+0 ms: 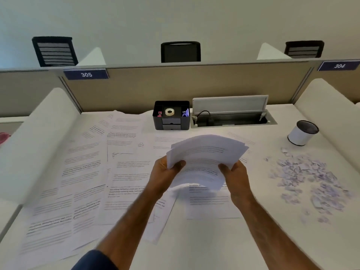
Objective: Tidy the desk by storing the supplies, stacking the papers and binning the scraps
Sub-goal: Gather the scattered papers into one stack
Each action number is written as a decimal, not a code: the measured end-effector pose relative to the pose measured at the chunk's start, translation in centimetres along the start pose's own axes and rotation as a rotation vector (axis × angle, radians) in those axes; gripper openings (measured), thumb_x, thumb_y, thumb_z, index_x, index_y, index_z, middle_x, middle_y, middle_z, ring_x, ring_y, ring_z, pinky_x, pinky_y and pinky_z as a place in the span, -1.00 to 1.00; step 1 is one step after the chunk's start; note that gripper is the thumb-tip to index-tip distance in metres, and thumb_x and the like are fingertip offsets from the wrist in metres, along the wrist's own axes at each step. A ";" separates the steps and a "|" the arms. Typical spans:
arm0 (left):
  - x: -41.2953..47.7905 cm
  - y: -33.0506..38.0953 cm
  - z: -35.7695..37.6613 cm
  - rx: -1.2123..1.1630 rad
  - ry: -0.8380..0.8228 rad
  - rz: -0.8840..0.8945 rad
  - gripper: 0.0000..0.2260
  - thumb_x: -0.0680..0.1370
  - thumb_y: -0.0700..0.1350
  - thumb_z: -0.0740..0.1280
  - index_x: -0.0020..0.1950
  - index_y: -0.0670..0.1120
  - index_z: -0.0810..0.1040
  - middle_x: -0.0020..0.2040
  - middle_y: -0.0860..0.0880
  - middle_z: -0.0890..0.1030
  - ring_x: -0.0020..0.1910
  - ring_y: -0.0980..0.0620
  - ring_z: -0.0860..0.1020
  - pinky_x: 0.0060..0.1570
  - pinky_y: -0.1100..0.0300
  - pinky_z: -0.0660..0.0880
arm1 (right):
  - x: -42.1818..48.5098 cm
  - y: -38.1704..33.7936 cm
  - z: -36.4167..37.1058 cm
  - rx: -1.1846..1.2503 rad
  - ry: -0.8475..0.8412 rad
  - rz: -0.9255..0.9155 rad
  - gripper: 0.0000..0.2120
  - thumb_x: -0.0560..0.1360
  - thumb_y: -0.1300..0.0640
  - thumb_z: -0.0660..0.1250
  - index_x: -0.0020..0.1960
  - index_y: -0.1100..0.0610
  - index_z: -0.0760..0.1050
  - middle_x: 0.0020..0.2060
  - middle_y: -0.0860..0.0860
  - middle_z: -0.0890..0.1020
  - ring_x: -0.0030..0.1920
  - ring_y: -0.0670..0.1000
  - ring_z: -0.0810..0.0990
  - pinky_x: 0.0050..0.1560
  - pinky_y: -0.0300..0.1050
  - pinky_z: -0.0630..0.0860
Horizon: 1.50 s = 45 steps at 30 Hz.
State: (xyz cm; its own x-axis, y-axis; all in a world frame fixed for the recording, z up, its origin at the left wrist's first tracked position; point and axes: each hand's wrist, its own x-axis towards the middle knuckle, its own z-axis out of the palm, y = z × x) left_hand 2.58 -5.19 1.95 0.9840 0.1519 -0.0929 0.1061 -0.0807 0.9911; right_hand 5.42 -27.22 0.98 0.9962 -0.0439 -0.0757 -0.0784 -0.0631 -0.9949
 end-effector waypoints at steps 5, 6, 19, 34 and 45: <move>0.0 -2.6 -1.1 0.106 0.086 -0.035 -0.80 0.58 0.01 0.42 0.19 0.03 0.65 0.06 0.03 0.73 0.02 -0.02 0.71 -0.01 0.12 0.68 | 0.1 2.2 1.5 -0.179 0.011 0.025 -0.81 0.58 0.22 0.33 0.17 0.06 0.55 -0.03 -0.06 0.66 0.01 -0.02 0.63 -0.03 -0.16 0.55; 0.4 -2.7 -1.7 0.165 0.097 -0.022 -0.76 0.59 0.02 0.40 0.20 -0.02 0.65 0.07 0.02 0.72 0.00 -0.02 0.71 -0.06 0.20 0.66 | 0.3 2.2 1.9 -0.201 0.033 0.014 -0.82 0.58 0.23 0.32 0.16 0.09 0.55 -0.05 -0.07 0.65 -0.03 -0.04 0.62 -0.08 -0.19 0.52; 1.4 -11.0 -16.5 1.055 0.419 -0.640 -0.11 0.51 0.35 0.37 0.59 -0.20 0.18 0.51 -0.24 0.32 0.48 -0.24 0.34 0.43 -0.11 0.34 | 1.8 4.8 5.4 -0.178 0.007 0.164 -0.84 0.60 0.22 0.29 0.14 0.13 0.58 0.00 0.01 0.69 -0.03 0.10 0.67 -0.04 0.00 0.61; 3.7 -11.6 -19.2 0.865 0.466 -0.693 -0.36 0.48 0.15 0.54 0.37 -0.19 0.41 0.29 -0.21 0.51 0.28 -0.24 0.51 0.27 -0.17 0.52 | 2.2 6.2 6.4 -0.190 -0.007 0.288 -0.86 0.59 0.24 0.28 0.09 0.10 0.57 0.00 0.04 0.70 -0.06 0.12 0.69 0.00 0.15 0.66; 2.9 -5.6 -20.4 0.626 0.374 -0.252 -0.94 0.65 -0.16 0.33 0.12 -0.08 0.56 -0.02 -0.01 0.64 -0.24 0.20 0.54 -0.33 0.31 0.39 | 3.2 5.5 5.0 -0.137 0.007 0.312 -0.87 0.61 0.23 0.28 0.13 0.13 0.55 0.01 0.07 0.68 -0.07 0.14 0.68 -0.16 -0.01 0.63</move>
State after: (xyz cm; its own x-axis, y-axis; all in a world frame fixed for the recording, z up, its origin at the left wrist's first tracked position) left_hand 1.89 15.80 -1.89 0.8174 0.5533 -0.1603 0.4915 -0.5248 0.6950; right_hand 8.36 -22.76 -5.08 0.9230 -0.0893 -0.3743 -0.3846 -0.1791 -0.9055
